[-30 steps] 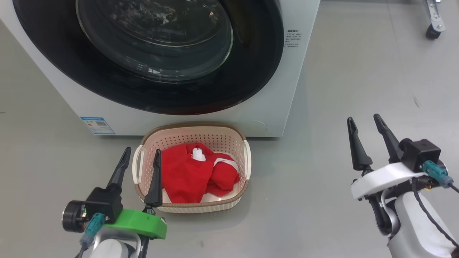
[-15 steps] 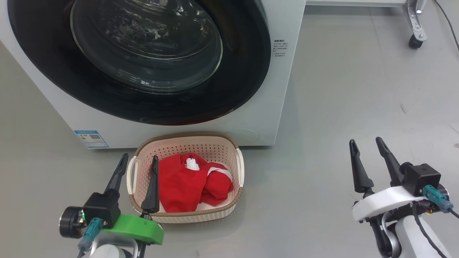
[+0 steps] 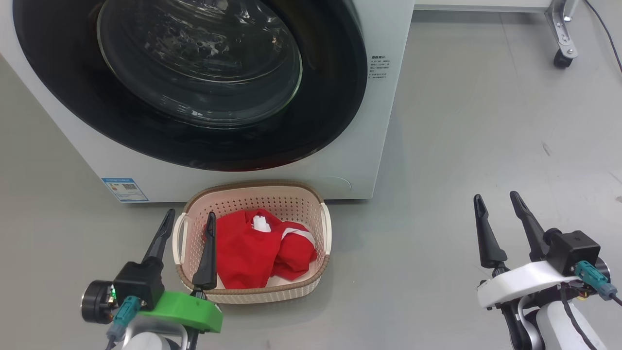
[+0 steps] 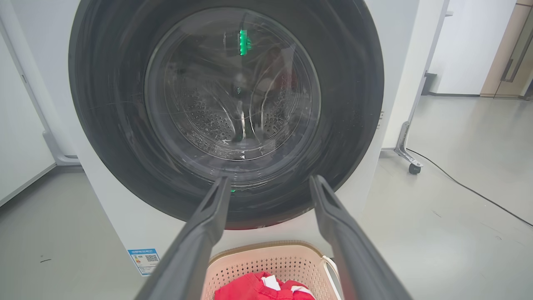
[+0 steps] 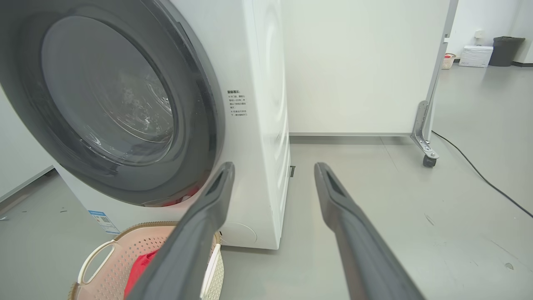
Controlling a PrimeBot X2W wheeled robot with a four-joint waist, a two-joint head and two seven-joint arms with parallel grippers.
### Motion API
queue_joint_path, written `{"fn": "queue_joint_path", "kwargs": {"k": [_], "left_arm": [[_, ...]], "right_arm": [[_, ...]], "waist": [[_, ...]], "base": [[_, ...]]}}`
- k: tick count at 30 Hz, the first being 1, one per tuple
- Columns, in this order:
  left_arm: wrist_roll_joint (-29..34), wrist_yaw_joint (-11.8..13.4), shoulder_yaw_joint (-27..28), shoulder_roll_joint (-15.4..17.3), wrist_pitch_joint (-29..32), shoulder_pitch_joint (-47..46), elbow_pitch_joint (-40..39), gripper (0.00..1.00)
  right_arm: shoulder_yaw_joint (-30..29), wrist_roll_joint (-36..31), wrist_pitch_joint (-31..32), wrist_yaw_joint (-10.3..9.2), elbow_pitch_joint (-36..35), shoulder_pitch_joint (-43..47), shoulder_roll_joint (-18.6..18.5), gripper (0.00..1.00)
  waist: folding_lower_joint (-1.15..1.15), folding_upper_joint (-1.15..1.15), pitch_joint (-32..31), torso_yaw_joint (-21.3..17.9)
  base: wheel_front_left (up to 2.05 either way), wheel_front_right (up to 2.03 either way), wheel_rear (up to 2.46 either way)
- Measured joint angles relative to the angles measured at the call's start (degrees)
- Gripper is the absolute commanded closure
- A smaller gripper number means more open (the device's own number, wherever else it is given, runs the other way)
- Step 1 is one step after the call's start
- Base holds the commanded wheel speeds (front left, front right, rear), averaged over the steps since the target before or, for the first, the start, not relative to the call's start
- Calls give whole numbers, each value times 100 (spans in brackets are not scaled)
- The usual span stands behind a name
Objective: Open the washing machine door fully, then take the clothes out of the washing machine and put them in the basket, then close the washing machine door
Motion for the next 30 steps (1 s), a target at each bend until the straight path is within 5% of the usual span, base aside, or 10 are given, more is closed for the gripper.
{"fn": "queue_joint_path", "kwargs": {"k": [27, 28, 30], "left_arm": [[41, 51, 8, 1, 1, 15, -44, 0], [41, 49, 0, -13, 1, 23, 8, 100], [41, 49, -9, -26, 2, 51, 69, 100]], "right_arm": [[-5, -1, 0, -48, -302, 222, 2, 0], [2, 0, 10, -48, -256, 226, 15, 100], [13, 0, 13, -48, -194, 246, 44, 100]], "waist": [[0, 0, -18, 12], [0, 0, -20, 14], [0, 0, -20, 14]], "base": [[0, 0, 0], [0, 0, 0], [0, 0, 0]]}}
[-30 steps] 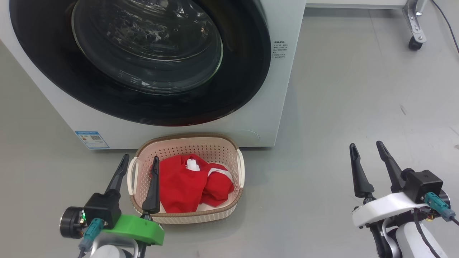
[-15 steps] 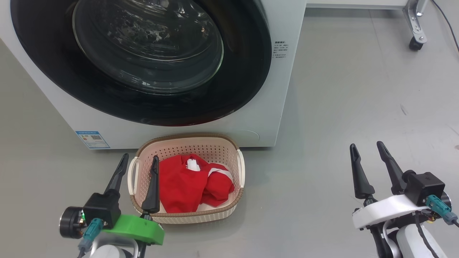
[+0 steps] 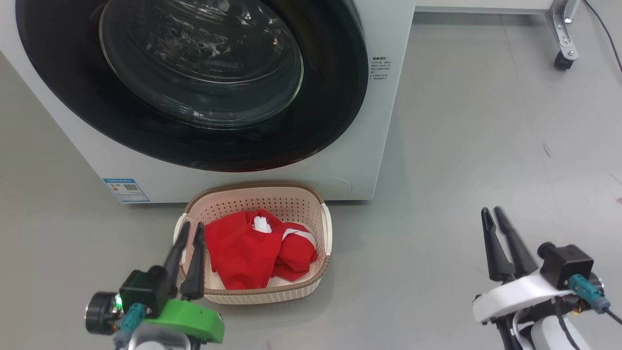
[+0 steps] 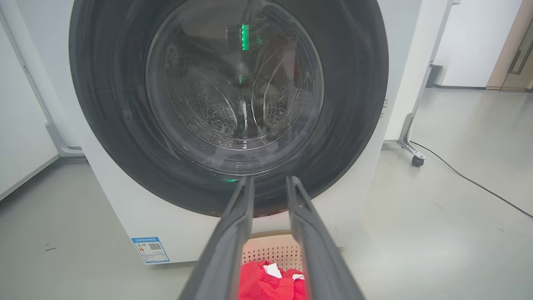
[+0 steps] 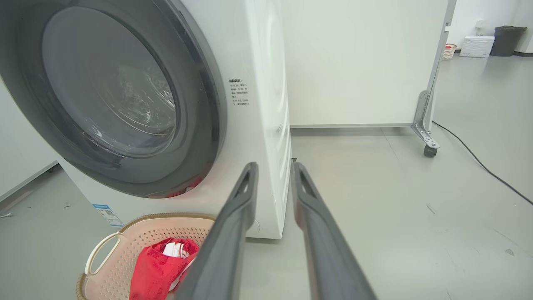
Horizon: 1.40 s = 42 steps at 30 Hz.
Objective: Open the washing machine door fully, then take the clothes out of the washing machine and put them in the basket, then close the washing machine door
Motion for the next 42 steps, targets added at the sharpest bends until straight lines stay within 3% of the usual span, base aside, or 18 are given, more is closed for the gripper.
{"fn": "queue_joint_path", "kwargs": {"k": [12, 42], "left_arm": [[-472, -74, 16, -29, 8, 197, 118, 100], [-2925, -408, 612, -52, 635, 242, 148, 100]], "right_arm": [[-14, 487, 74, 26, 163, 140, 112, 100], [-533, 2831, 723, 211, 242, 107, 238, 100]], "waist": [[0, 0, -43, -28], [0, 0, -206, -146]], "base": [[0, 0, 0], [0, 0, 0]]}}
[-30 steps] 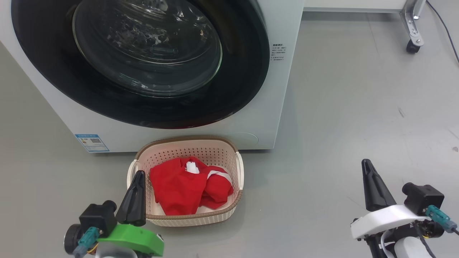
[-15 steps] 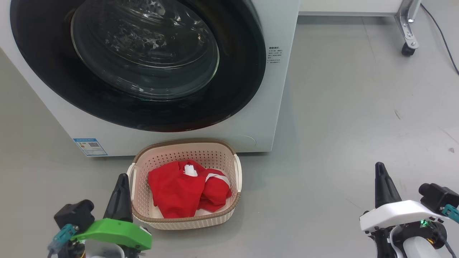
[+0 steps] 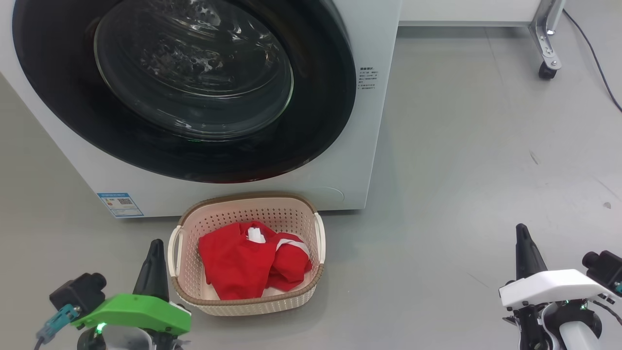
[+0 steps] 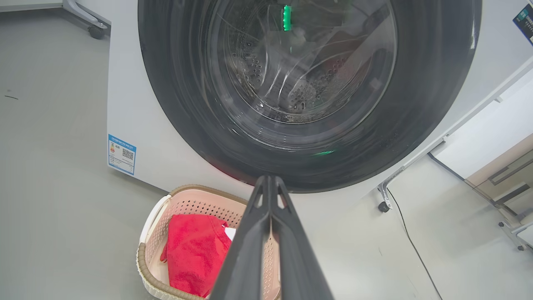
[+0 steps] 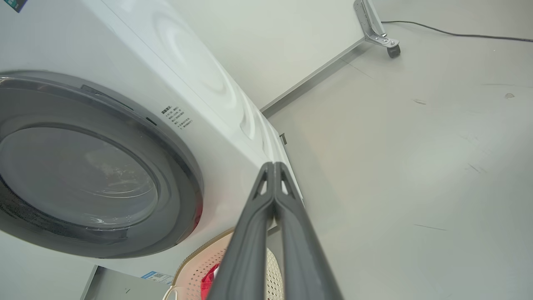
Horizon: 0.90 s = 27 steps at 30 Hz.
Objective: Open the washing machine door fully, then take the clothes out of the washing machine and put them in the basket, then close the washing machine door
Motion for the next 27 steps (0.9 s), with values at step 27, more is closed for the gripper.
{"fn": "queue_joint_path", "kwargs": {"k": [27], "left_arm": [[-2031, -309, 502, 26, 481, -3, 183, 100]], "right_arm": [[-413, 1926, 504, 167, 156, -89, 60, 100]], "waist": [[0, 0, -141, -96]], "base": [[0, 0, 0]]}}
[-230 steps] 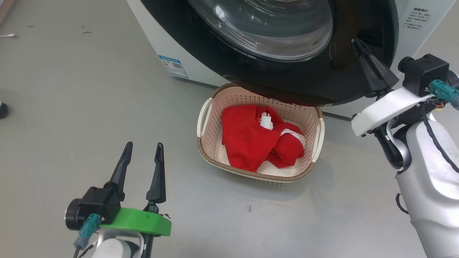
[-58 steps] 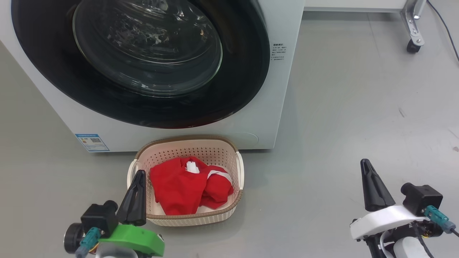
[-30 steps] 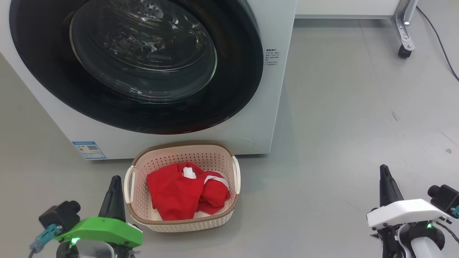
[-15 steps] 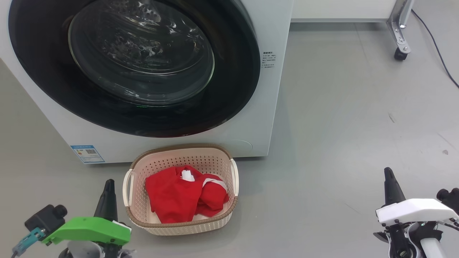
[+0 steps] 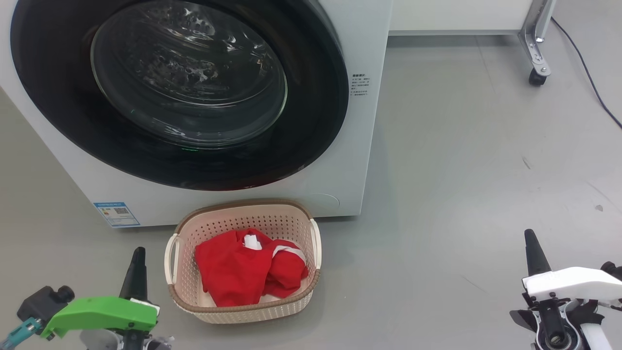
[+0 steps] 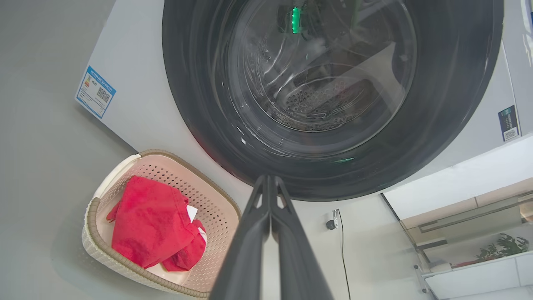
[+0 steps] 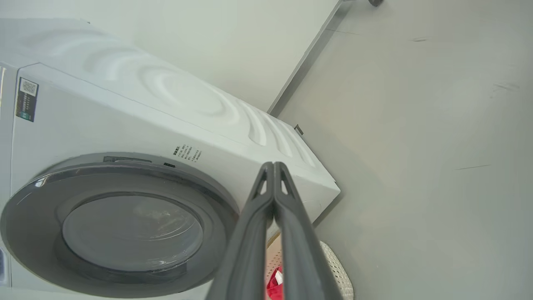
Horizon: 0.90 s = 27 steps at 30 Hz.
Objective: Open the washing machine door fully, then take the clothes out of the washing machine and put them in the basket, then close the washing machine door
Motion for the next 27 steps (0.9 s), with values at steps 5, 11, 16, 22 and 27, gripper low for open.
{"fn": "queue_joint_path", "kwargs": {"k": [5, 11, 16, 22, 27], "left_arm": [[-253, -52, 53, 4, 53, -1, 18, 100], [-738, -112, 181, 8, 172, -3, 62, 100], [-1103, -200, 247, 12, 252, -5, 110, 100], [-1533, -256, 378, 14, 353, -8, 158, 100], [-1894, -327, 446, 15, 446, -12, 186, 100]], "right_arm": [[-65, 288, 59, 35, 25, -53, 25, 100], [-156, 709, 183, 60, 56, -57, 42, 100], [-230, 1061, 257, 86, 88, -68, 60, 100], [-327, 1490, 361, 135, 125, -109, 89, 100], [-400, 1839, 466, 178, 137, -166, 99, 100]], "waist": [[0, 0, -21, -14], [0, 0, -52, -35], [0, 0, -78, -53], [0, 0, -110, -74], [0, 0, -136, -91]], "base": [[0, 0, 0], [0, 0, 0], [0, 0, 0], [0, 0, 0], [0, 0, 0]]}}
